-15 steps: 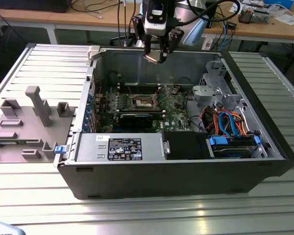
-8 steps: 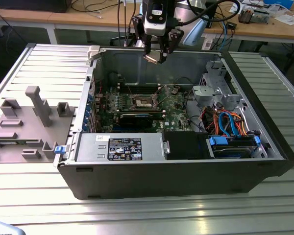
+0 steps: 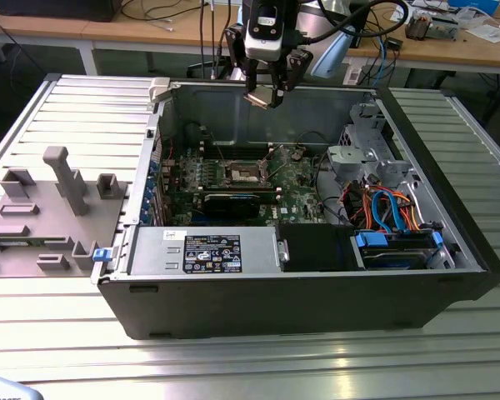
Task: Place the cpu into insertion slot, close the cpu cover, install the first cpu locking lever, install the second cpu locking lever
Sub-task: 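Place the cpu into insertion slot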
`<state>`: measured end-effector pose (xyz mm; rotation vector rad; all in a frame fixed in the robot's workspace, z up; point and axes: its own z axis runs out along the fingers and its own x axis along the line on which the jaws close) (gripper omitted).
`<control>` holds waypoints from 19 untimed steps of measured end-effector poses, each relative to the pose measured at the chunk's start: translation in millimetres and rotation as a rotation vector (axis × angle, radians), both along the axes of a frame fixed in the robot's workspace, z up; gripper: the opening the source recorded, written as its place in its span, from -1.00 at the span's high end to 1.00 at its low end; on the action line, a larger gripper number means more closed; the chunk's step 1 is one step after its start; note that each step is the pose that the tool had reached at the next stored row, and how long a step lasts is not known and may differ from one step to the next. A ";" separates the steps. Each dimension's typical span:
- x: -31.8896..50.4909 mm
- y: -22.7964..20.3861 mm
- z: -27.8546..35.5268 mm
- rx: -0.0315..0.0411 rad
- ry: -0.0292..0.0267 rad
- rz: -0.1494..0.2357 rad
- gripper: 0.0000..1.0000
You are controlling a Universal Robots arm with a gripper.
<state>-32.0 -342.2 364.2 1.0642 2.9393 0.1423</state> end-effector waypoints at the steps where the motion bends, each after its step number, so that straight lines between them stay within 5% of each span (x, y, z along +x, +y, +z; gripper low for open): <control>1: 0.0 0.0 0.0 0.0000 0.0000 -0.001 -0.09; 19: 0.0 0.0 0.0 0.0000 0.0000 -0.010 -0.09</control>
